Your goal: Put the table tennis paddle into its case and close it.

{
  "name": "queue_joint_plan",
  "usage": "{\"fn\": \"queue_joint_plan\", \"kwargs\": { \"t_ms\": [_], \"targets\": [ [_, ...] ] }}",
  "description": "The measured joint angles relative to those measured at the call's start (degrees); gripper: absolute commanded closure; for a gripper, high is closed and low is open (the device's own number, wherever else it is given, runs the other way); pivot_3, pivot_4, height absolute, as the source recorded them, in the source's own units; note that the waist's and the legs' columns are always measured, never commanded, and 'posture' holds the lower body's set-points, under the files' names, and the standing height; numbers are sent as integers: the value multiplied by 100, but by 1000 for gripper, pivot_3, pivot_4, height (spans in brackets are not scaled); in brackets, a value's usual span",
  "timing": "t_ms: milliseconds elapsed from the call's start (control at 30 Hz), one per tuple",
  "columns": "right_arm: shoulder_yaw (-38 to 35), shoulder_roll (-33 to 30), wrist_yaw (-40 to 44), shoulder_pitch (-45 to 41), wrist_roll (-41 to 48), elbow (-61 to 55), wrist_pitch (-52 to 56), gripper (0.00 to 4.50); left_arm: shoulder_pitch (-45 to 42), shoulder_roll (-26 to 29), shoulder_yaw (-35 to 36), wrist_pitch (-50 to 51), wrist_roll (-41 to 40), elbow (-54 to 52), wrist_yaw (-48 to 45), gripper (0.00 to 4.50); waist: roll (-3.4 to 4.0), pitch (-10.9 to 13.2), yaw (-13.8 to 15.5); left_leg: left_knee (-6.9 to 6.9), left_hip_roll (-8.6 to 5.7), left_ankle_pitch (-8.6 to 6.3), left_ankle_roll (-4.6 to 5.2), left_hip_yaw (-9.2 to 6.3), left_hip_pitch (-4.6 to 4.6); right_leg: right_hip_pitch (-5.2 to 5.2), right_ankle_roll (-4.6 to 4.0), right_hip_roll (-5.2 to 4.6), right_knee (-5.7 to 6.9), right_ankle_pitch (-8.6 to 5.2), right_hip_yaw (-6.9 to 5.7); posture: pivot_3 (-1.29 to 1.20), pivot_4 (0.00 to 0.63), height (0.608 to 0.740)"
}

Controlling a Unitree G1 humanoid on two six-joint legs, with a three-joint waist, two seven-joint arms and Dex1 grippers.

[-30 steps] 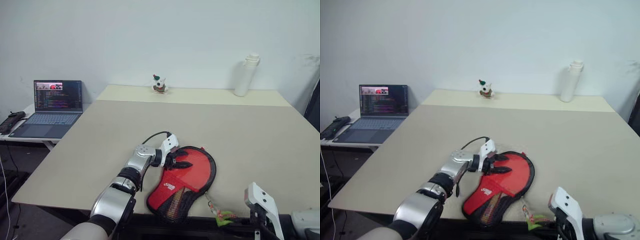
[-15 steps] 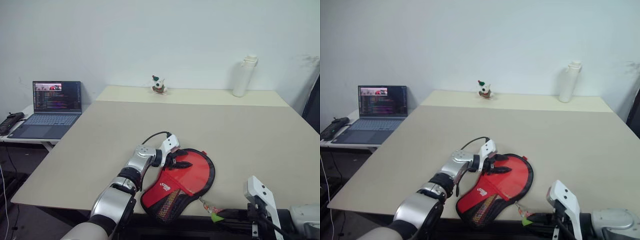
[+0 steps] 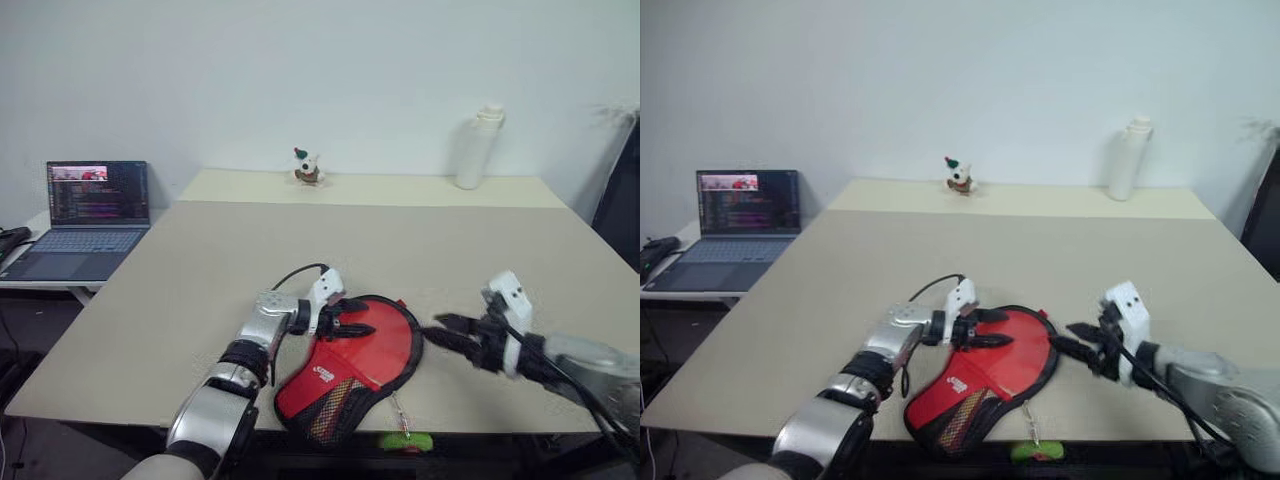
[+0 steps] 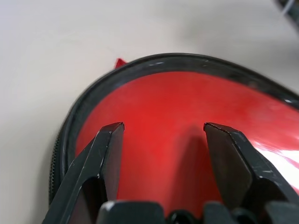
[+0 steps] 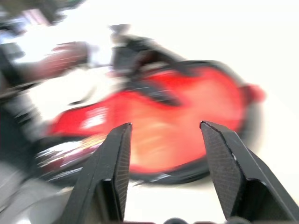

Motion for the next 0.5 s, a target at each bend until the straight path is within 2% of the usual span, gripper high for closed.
{"fn": "queue_joint_plan", "kwargs": {
  "t_ms": [133,333,500],
  "targets": [
    [506,454,-104,-32,-941,398,-334,2011,476,766,56,515,-231,-1047,-428,1528,13,12,-32,-5,10,-9,15,-8,-2,-7,-37,13,9,7,-4,0,150,740],
    [682,1470,-452,-97,-1767,939,-598,2011,1070,1733,258,1244,-651,-2414,-649,1528,17,19,-36,3,11,-10,17,-4,2,-3,-15,11,7,-9,-1,0,150,740],
    [681,1858,-605,-83,-1996,1135,-487,2011,1530,1968,403,1671,-889,-3125,-447,1528,24,24,-13,11,6,-9,16,-6,6,3,-12,-1,14,-8,-3,0,150,740]
  ]
}}
